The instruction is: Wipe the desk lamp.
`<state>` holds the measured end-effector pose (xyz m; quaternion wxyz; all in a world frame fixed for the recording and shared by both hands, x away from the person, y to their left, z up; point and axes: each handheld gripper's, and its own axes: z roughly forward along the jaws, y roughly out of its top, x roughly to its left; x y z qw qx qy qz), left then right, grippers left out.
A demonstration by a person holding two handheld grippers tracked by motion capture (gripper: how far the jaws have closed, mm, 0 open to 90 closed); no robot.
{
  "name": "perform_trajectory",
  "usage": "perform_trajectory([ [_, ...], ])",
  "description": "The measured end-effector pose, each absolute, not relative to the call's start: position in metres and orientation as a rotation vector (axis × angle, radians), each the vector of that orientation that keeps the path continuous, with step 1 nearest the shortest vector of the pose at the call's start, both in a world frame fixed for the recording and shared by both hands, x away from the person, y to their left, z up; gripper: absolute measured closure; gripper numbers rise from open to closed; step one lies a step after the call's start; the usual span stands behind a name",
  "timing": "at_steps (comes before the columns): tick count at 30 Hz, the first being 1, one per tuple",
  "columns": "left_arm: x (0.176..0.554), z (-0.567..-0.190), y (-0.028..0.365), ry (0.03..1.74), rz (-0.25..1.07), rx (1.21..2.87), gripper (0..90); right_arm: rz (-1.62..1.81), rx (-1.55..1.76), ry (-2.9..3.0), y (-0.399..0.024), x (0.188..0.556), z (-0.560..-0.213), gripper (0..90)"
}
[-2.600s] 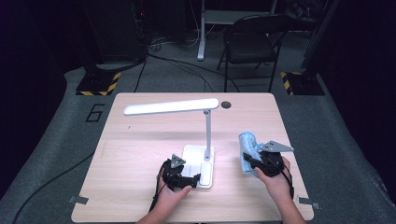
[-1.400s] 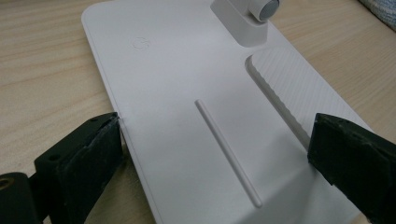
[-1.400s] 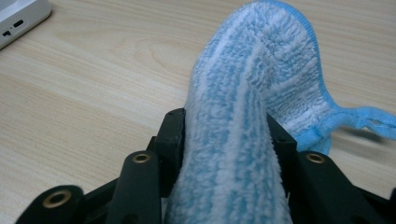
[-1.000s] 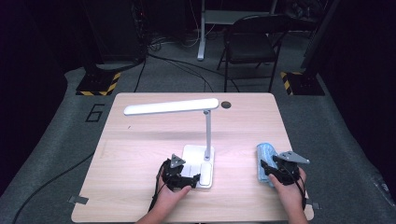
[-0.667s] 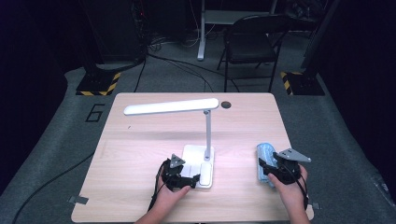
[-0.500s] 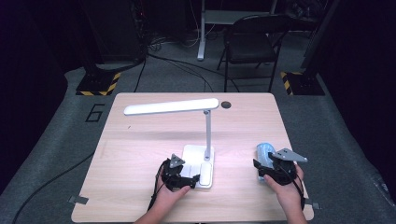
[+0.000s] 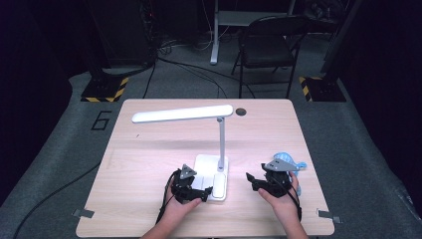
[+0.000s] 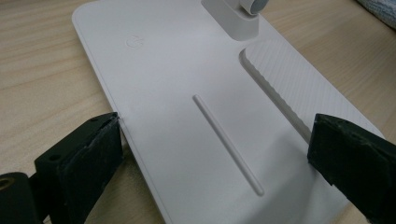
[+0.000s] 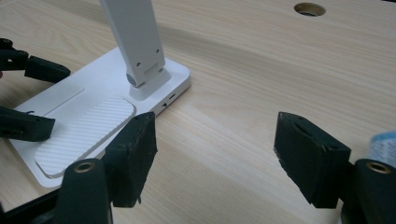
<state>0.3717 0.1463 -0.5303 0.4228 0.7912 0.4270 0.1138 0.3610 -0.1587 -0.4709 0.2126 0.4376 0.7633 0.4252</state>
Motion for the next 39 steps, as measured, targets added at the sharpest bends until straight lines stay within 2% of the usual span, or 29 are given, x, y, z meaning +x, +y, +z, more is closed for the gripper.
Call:
perform_trajectory([
  [8,0.372,-0.53,0.148,1.062,0.283,1.989,4.2,1.217,1.213,2.178,-0.142,0.359,-0.488,30.1],
  [20,0.369,-0.523,0.158,1.064,0.262,1.992,15.8,1.168,1.184,2.237,-0.117,0.353,-0.506,29.4],
  [39,0.365,-0.516,0.2,1.174,0.324,1.909,16.8,1.169,1.111,2.327,-0.06,0.359,-0.511,17.0],
])
